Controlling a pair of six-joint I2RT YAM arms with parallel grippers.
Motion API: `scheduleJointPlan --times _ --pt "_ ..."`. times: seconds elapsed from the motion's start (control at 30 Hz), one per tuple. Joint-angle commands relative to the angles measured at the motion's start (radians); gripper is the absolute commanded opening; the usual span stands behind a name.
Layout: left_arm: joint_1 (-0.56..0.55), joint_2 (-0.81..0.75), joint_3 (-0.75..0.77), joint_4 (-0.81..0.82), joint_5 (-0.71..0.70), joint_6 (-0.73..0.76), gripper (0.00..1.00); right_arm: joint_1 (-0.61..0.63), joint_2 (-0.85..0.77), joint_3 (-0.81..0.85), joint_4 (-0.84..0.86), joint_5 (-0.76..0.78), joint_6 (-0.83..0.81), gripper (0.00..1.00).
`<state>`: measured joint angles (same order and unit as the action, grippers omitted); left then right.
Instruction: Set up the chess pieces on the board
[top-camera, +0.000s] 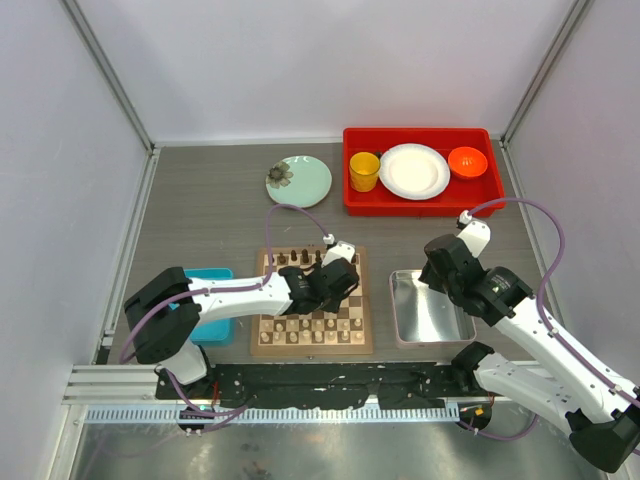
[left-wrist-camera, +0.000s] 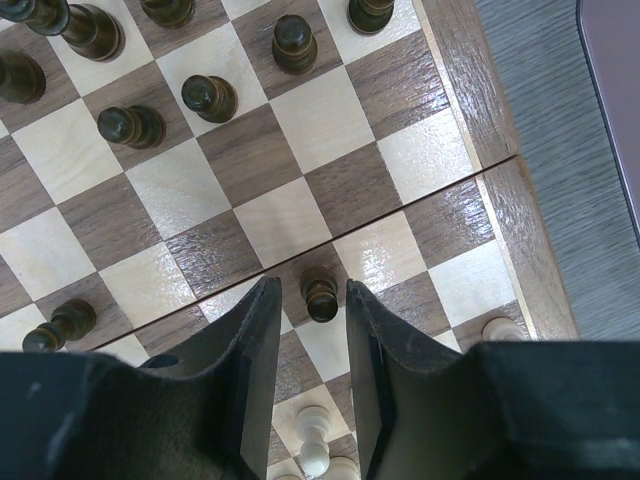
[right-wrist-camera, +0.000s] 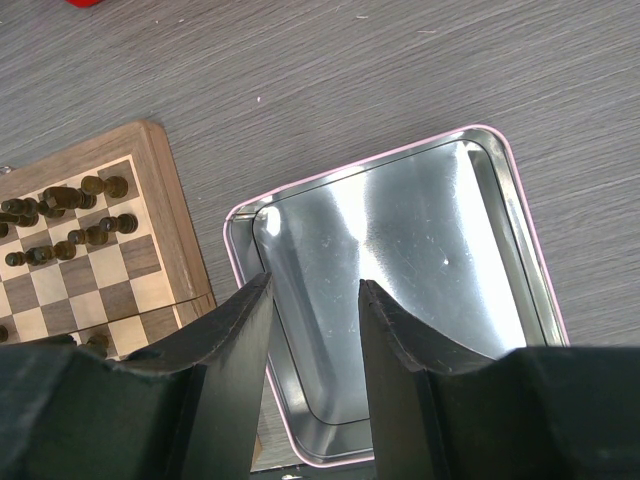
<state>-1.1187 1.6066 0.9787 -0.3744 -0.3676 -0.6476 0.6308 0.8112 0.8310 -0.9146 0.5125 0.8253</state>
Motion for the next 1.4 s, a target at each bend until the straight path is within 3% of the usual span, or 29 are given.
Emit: scheduleJointPlan --times 0.0,0.47,1.2,1.37 --pt "-0.004 -0.022 0.034 0.022 -0.033 0.002 0.35 -0.005 -0.006 0.019 -0.006 0.034 0.0 0.45" --pt "-0.004 -0.036 0.041 0.014 -0.044 0.005 0.34 -0.006 -0.014 0.01 -0.004 0.031 0.001 0.45" --pt "-0.001 -0.071 0.035 -0.017 -0.086 0.011 0.19 -0.006 -0.012 0.005 -0.006 0.031 0.005 0.45" --pt "0.072 -0.125 0.011 -0.024 -0.122 0.014 0.19 -0.005 -0.015 0.003 -0.006 0.029 0.003 0.45"
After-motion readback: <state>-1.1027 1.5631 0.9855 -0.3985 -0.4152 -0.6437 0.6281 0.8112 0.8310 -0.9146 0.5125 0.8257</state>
